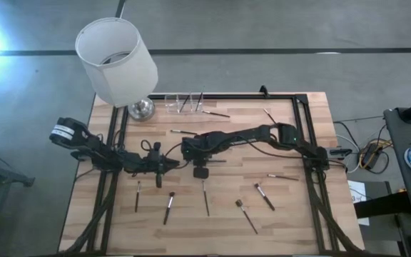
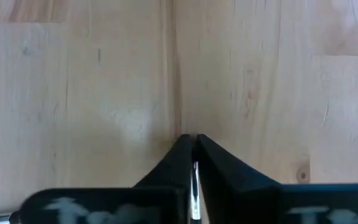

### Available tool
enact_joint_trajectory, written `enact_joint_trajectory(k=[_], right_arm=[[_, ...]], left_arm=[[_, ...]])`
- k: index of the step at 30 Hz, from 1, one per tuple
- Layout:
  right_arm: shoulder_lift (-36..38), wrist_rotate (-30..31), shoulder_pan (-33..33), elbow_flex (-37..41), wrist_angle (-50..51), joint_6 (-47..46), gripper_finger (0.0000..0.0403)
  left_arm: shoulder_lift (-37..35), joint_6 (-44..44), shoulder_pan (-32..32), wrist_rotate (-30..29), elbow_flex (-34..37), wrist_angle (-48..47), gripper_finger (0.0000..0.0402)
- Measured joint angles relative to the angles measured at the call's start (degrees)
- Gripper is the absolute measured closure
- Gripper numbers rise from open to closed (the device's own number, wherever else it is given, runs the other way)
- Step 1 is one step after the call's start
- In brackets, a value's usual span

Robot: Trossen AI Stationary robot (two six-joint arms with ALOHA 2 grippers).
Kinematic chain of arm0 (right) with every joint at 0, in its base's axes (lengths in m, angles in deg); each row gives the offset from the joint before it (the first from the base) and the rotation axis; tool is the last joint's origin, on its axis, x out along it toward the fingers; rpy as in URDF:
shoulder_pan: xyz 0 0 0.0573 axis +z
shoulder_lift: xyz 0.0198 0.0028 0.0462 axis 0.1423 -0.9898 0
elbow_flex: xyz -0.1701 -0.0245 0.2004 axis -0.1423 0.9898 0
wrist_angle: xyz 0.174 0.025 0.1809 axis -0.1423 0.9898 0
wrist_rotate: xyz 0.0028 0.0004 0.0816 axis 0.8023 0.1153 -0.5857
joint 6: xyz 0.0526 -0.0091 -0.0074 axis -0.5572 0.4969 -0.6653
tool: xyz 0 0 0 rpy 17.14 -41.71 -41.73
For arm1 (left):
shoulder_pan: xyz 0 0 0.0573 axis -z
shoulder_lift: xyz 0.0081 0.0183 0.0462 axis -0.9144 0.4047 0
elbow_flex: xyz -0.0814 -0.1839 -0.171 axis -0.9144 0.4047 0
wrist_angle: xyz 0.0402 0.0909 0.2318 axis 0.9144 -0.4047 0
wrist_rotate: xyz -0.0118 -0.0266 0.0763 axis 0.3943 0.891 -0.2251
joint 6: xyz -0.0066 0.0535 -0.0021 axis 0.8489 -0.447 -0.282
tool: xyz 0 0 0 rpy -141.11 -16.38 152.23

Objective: Put items in baskets/containers
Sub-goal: Put the eyeshadow brush into the transparent organizer

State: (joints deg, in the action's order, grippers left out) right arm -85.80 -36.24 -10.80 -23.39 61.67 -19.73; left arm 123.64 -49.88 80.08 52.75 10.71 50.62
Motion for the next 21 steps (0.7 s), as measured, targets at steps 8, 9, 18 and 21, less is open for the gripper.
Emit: enact_joint_trajectory(k=[8, 9, 18, 21], right_arm=[[2.18, 0.15, 0.23, 0.46, -1.01, 0.95, 0.0395], [2.38, 0.34, 0.34, 0.46, -1.41, 1.14, 0.0395], [5.37, 2.04, 0.88, 5.41, -8.72, 0.82, 0.0395], [8.41, 1.99, 0.99, 8.89, -13.41, 0.18, 0.0395]], left_arm=[[0.00, 0.14, 0.00, 0.00, 0.08, -0.02, 0.0367], [0.00, 0.14, 0.00, -0.01, 0.16, -0.01, 0.0367], [-0.02, 0.37, 0.00, -0.16, 1.52, 1.03, 0.0379], [-0.04, 0.35, 0.00, -0.09, 1.53, 1.52, 0.0392]])
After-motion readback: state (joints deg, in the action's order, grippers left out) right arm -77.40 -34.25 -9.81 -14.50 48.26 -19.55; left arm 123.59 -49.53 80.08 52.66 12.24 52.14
